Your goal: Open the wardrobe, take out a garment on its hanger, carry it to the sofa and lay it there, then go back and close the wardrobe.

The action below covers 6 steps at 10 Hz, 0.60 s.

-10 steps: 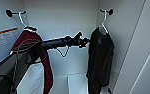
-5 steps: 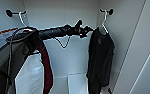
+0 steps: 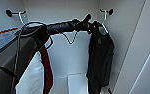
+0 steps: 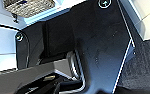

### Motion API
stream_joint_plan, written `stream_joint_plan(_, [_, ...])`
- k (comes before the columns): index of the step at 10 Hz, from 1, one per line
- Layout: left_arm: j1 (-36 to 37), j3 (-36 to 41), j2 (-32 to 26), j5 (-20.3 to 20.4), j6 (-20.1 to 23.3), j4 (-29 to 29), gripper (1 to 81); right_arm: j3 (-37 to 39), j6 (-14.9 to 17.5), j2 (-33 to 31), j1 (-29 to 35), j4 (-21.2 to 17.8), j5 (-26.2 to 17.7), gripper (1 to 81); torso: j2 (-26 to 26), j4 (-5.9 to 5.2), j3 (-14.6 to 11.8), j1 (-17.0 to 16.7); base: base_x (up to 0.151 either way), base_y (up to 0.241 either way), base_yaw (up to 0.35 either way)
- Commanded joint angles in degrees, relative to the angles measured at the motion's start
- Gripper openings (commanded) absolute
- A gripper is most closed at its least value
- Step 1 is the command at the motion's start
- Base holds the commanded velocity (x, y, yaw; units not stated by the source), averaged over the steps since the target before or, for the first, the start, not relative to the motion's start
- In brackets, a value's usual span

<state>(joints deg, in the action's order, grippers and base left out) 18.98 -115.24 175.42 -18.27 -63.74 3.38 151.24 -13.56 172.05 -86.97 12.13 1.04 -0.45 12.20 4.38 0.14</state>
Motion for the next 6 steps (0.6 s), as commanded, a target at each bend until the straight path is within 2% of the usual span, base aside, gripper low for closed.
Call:
stream_joint_plan(1, [11.29,-1.04,0.19,0.52,-0.24,-1.09,81.1,-0.16,-0.15,0.51,2.36,0.09,-3.23,81.1,0.0,0.0,0.0,0.0,0.0,0.0,0.0])
stream_joint_plan(6, [11.21,-0.96,3.09,5.7,-0.24,-1.27,81.1,1.07,-0.15,1.3,1.93,0.0,-3.67,81.1,0.0,0.0,0.0,0.0,0.0,0.0,0.0])
